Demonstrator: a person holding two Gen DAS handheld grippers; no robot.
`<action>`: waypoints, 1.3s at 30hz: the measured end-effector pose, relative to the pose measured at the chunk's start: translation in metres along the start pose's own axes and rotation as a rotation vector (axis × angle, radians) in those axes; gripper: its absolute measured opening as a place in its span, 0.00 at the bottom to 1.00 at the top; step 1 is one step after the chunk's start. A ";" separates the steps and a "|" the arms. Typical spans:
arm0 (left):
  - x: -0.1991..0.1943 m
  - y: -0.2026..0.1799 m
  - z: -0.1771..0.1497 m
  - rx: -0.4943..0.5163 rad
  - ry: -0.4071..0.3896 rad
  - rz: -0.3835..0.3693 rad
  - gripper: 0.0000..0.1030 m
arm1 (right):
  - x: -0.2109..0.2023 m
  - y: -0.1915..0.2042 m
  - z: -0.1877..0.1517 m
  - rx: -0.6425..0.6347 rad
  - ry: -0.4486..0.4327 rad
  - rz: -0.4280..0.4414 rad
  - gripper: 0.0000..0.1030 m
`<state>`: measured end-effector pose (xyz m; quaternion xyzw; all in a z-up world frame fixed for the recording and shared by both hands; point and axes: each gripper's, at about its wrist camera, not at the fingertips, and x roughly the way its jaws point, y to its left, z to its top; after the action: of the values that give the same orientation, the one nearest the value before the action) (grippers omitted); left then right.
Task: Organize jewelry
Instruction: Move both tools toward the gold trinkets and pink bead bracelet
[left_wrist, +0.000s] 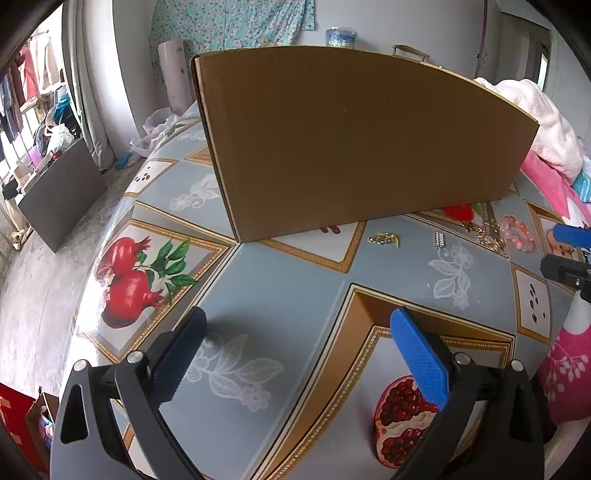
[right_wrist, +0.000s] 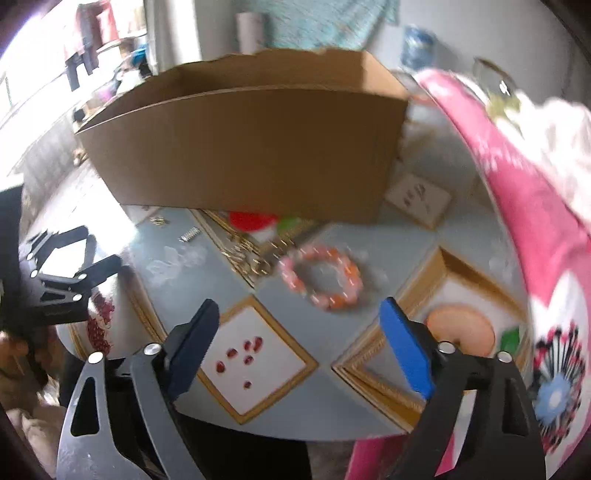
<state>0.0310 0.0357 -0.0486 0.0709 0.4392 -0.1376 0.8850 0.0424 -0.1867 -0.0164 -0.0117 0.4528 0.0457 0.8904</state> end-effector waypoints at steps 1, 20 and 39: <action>0.000 0.000 0.000 -0.001 0.002 0.002 0.95 | 0.002 0.000 0.000 -0.008 0.001 0.003 0.69; 0.002 0.000 0.001 -0.001 0.005 0.004 0.95 | 0.027 -0.064 0.009 0.087 -0.020 -0.063 0.08; -0.022 -0.076 0.020 0.227 -0.120 -0.169 0.69 | 0.023 -0.050 0.006 0.219 -0.113 0.330 0.27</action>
<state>0.0097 -0.0375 -0.0191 0.1247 0.3715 -0.2644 0.8812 0.0649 -0.2342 -0.0324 0.1621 0.4002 0.1420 0.8907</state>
